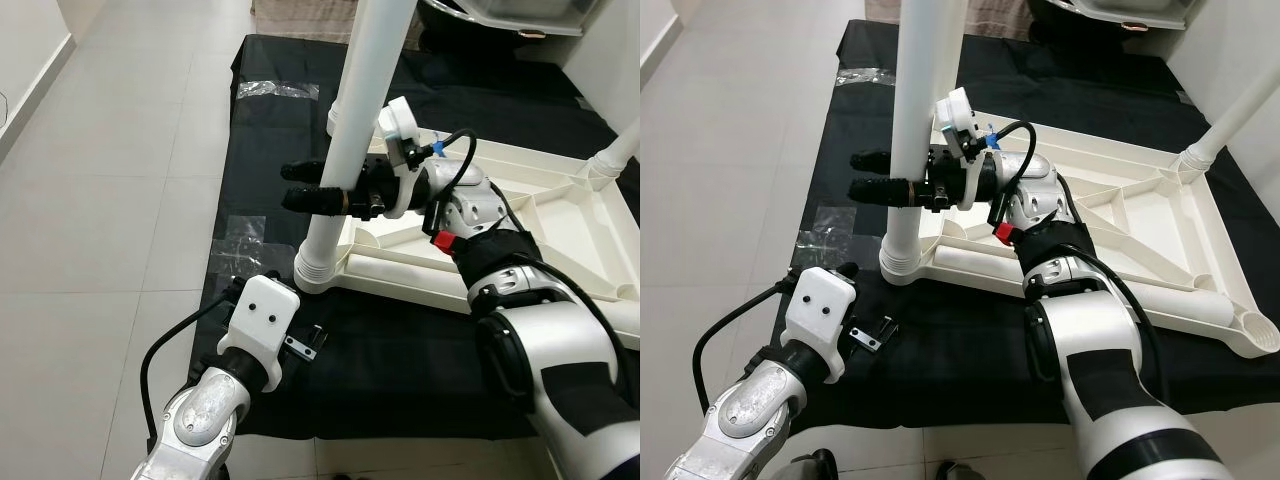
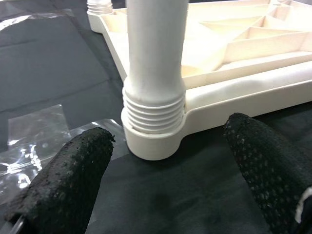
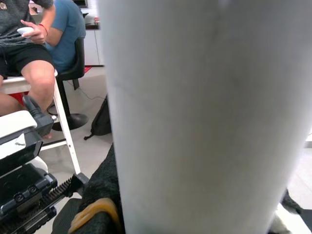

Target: Building children table

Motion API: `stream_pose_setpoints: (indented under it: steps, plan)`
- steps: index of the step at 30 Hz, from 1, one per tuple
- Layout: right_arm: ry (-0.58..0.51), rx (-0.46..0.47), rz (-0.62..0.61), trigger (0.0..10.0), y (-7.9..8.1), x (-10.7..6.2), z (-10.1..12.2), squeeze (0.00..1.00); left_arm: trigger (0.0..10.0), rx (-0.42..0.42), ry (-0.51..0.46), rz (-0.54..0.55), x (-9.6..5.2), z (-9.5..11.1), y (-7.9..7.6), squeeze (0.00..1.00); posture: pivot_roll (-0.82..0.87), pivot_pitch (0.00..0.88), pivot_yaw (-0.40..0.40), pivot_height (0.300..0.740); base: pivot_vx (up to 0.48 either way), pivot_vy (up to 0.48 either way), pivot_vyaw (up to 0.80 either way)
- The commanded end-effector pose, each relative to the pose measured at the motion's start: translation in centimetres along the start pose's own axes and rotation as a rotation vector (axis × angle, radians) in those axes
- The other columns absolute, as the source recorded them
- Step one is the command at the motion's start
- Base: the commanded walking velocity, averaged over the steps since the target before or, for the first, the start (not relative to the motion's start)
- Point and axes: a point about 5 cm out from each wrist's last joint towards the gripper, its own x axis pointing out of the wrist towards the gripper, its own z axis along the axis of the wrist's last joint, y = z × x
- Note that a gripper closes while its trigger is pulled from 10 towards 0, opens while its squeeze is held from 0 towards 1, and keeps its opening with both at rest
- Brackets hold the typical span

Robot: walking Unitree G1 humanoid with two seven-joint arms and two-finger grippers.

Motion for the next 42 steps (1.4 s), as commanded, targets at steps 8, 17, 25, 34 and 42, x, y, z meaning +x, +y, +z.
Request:
stream_pose_setpoints:
  steps: [8,17,25,34,42]
  plan:
    - [0.102,0.159,-0.176,10.0,0.7,-1.1,-4.8,0.00,10.0,0.005,0.004,-0.012,0.2,-0.3,0.1,0.00,0.10,0.260,-0.134,0.740,0.000,0.000,0.00]
    - [0.112,0.169,-0.282,10.0,0.6,-1.2,-5.8,0.00,10.0,0.013,0.001,-0.004,0.2,-0.3,0.4,0.00,0.10,0.255,-0.133,0.740,0.000,0.000,0.00]
    - [0.105,0.149,-0.466,10.0,-0.2,-1.6,-5.7,0.00,10.0,0.031,-0.003,-0.002,0.4,-0.3,0.9,0.00,0.09,0.245,-0.127,0.740,0.000,0.000,0.00]
    - [0.099,0.123,-0.721,10.0,-1.3,-2.0,-5.5,0.00,10.0,0.031,-0.005,-0.003,0.5,-0.4,0.9,0.00,0.09,0.240,-0.127,0.740,0.000,0.000,0.00]
    - [0.169,0.162,-0.999,10.0,-2.0,-2.5,-6.5,0.00,10.0,0.038,-0.009,-0.005,0.6,-0.4,1.0,0.00,0.09,0.238,-0.128,0.740,0.000,0.000,0.00]
